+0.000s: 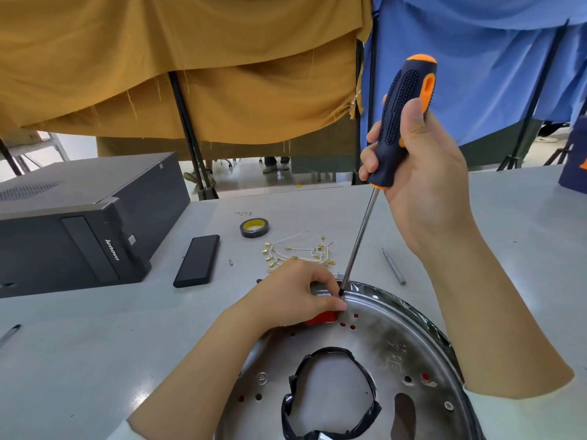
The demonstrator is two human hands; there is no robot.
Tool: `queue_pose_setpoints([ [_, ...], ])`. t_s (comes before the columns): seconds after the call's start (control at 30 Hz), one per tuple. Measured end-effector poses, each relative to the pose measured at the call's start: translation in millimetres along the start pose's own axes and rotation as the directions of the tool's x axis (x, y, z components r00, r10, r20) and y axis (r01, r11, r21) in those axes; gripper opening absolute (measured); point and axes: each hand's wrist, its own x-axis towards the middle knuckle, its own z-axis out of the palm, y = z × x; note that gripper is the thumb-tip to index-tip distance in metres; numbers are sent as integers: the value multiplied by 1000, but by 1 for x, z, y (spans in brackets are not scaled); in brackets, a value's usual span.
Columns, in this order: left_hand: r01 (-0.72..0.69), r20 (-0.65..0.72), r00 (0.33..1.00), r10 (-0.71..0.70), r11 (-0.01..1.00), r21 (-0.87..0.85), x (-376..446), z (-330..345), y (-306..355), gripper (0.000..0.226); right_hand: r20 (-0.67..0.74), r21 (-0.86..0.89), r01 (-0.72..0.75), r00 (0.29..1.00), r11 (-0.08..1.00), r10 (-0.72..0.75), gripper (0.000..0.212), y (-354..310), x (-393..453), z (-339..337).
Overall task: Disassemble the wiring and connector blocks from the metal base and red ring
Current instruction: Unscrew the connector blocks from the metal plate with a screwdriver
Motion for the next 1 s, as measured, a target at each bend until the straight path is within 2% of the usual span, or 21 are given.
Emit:
queue_pose_setpoints([
  [0.13, -6, -19, 1000, 6, 1000, 7, 0, 1, 1, 12, 12, -21, -19, 1000, 1000, 19, 22, 0, 5, -5],
  [0.27, 6, -15, 1000, -5, 1000, 8, 1, 0, 0, 9, -58, -277, -76, 996, 958, 63, 31, -1, 1, -12],
  [0.33, 28, -31, 999, -29, 999, -30, 2, -2, 0, 10, -125, -474, -113, 990, 873, 60, 45, -3, -4, -16],
  [0.4, 38, -13, 999, -39, 998, -55, 3, -4, 0, 11, -113, -685, -114, 992, 719, 50, 47, -10, -8, -22],
  [0.47, 40, 20, 999, -39, 998, -57, 3, -7, 1, 11, -100, -761, -138, 990, 634, 95, 46, -21, -9, -30],
  [0.57, 59, 17, 998, -58, 993, -106, 2, -12, 5, 9, -71, -764, -140, 988, 630, 135, 39, -39, -10, -40],
  [0.63, 89, -19, 995, -94, 981, -170, 1, -19, 6, 12, -45, -720, -107, 993, 686, 107, 34, -47, -11, -45],
  [0.7, 103, -88, 988, -126, 968, -228, -2, -32, 4, 10, -59, -638, -86, 996, 765, 63, 45, -49, -16, -51],
  [0.77, 115, -176, 971, -163, 960, -253, -6, -46, -1, 8, -47, -593, -64, 998, 803, 44, 41, -43, -22, -60],
  [0.83, 120, -258, 946, -198, 950, -287, -11, -56, -8, 7, 20, -572, -90, 992, 815, 124, 33, -28, -31, -68],
  [0.87, 119, -286, 934, -215, 940, -320, -14, -58, -12, 7, 43, -547, -128, 983, 827, 180, 36, -17, -36, -71],
  [1.0, 162, -362, 884, -297, 919, -359, -22, -59, -31, 10, 4, -468, -280, 948, 838, 319, 48, 30, -55, -81],
])
